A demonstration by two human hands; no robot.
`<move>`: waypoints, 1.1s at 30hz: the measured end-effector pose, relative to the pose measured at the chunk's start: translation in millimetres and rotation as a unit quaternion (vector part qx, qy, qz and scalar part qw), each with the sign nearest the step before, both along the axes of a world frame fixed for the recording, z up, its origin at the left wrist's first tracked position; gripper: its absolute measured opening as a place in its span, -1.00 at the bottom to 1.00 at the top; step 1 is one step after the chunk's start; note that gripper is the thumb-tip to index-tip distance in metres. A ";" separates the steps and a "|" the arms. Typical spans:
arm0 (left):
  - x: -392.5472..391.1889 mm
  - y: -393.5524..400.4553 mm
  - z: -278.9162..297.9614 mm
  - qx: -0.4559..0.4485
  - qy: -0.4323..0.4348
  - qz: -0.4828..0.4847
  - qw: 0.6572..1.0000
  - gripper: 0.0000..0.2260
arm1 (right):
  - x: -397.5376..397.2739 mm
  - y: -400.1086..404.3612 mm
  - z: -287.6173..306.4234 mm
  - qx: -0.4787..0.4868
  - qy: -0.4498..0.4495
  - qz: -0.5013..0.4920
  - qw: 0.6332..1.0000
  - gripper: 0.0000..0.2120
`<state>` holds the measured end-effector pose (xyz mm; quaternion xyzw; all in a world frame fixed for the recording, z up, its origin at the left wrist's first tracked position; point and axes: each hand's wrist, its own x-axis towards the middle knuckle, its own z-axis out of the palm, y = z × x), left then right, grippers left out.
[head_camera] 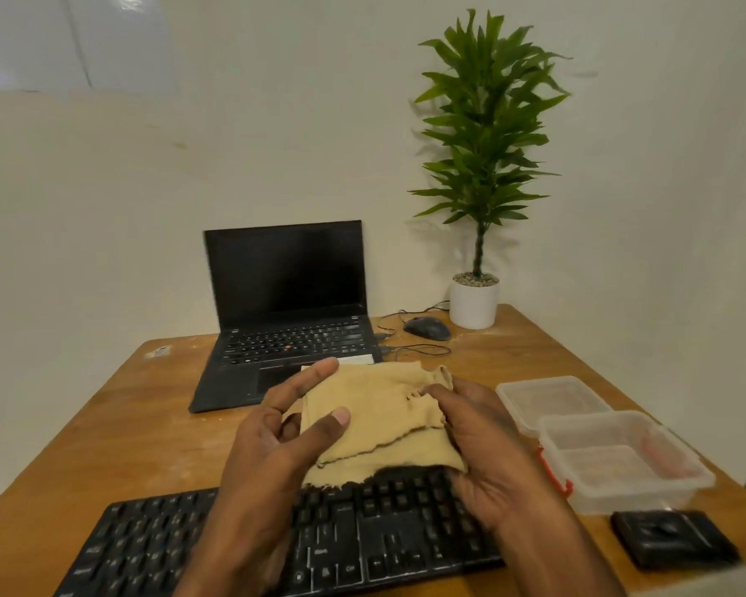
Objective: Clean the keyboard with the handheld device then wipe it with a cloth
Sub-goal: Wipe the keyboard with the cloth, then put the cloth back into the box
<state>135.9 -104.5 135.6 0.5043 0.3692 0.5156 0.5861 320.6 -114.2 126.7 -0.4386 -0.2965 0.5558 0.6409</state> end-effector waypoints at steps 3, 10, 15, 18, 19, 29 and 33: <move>23.7 -3.5 4.2 -0.012 -0.005 -0.043 0.999 -0.60 | 29.1 -11.5 12.4 0.016 -0.055 -0.030 0.998 -0.83; 109.6 -12.5 -5.9 0.013 0.044 -0.132 0.990 -0.58 | 130.4 -43.6 20.5 0.015 -0.230 -0.163 0.959 -0.88; 177.6 -1.2 -32.5 0.060 0.117 -0.177 0.975 -0.57 | 196.6 -59.0 11.3 -0.034 -0.342 -0.226 0.911 -0.93; 206.3 2.8 -42.0 0.107 0.177 -0.171 0.963 -0.58 | 224.2 -58.9 -3.4 -0.074 -0.420 -0.256 0.868 -0.94; 213.8 2.9 -43.3 0.125 0.203 -0.169 0.956 -0.58 | 230.7 -57.7 -8.9 -0.094 -0.446 -0.261 0.851 -0.94; 248.2 8.9 -54.6 0.249 0.434 -0.119 0.858 -0.54 | 237.4 -38.9 -35.9 -0.176 -0.650 -0.242 0.699 -0.90; 253.5 5.1 -58.7 0.294 0.481 -0.098 0.820 -0.63 | 230.6 -33.8 -40.8 -0.201 -0.723 -0.206 0.628 -0.90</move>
